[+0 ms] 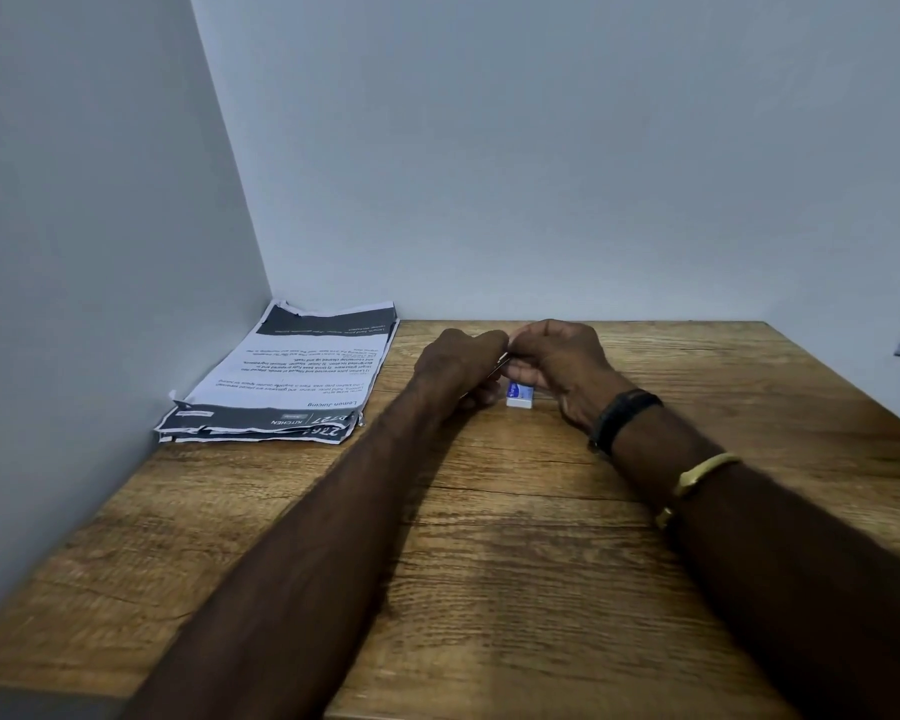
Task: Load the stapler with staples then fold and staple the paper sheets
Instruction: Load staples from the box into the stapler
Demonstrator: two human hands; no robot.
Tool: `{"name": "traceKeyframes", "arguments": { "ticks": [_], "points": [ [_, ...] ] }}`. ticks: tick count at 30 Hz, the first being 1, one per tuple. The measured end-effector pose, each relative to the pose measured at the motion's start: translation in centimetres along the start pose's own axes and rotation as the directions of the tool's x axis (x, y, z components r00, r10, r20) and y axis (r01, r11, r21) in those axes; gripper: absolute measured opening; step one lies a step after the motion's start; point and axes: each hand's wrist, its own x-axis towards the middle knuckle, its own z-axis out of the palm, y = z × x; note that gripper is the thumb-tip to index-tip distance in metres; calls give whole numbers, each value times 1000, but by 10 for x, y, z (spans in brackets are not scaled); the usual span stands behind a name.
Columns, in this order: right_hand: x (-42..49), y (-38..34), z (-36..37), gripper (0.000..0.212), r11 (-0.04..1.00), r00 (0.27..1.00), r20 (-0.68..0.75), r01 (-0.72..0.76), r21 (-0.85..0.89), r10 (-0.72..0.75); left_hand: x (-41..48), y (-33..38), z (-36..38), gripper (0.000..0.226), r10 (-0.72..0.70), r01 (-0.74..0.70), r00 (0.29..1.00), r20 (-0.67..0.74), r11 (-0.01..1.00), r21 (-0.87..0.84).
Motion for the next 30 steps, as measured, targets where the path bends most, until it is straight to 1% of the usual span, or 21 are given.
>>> {"name": "traceKeyframes", "arguments": {
  "ticks": [2,4,7,10,12,15,17,22,25,27,28,30],
  "points": [
    [1,0,-2,7,1000,1000,-16,3,-15,-3,-2,1,-2,47,3,0,998,55,998,-58],
    [2,0,-3,7,1000,1000,-31,6,-14,-6,-4,1,-4,43,14,-4,996,89,994,-108],
    [2,0,-4,6,1000,999,-53,8,2,-8,-6,1,-5,19,65,-46,994,87,976,-214],
    [1,-2,-5,7,1000,998,-68,10,19,-9,-9,0,-7,9,85,-68,995,47,954,-293],
    [0,-2,-6,7,1000,998,-67,15,9,-14,-13,1,-9,9,87,-62,994,61,941,-332],
    [-1,-3,-7,11,998,997,-63,46,-40,-49,-19,5,-13,14,80,-41,992,93,930,-365],
    [-2,-3,-7,11,996,996,-72,57,-64,-61,-22,5,-17,17,100,-49,988,115,925,-378],
    [-3,-5,-8,7,999,993,-112,19,-31,-22,-21,1,-19,19,158,-95,975,154,930,-354],
    [-3,-7,-10,9,1000,990,-137,-30,7,31,-14,-4,-19,18,212,-176,965,157,961,-213],
    [-3,-8,-10,8,999,987,-151,-49,22,52,-13,-9,-19,10,242,-210,956,167,960,-184],
    [-4,-8,-10,8,998,986,-154,-55,28,59,-12,-12,-20,11,260,-231,951,165,957,-177],
    [-5,-9,-10,8,997,985,-155,-66,32,70,-10,-17,-19,22,294,-279,947,127,953,-122]
  ]
}}
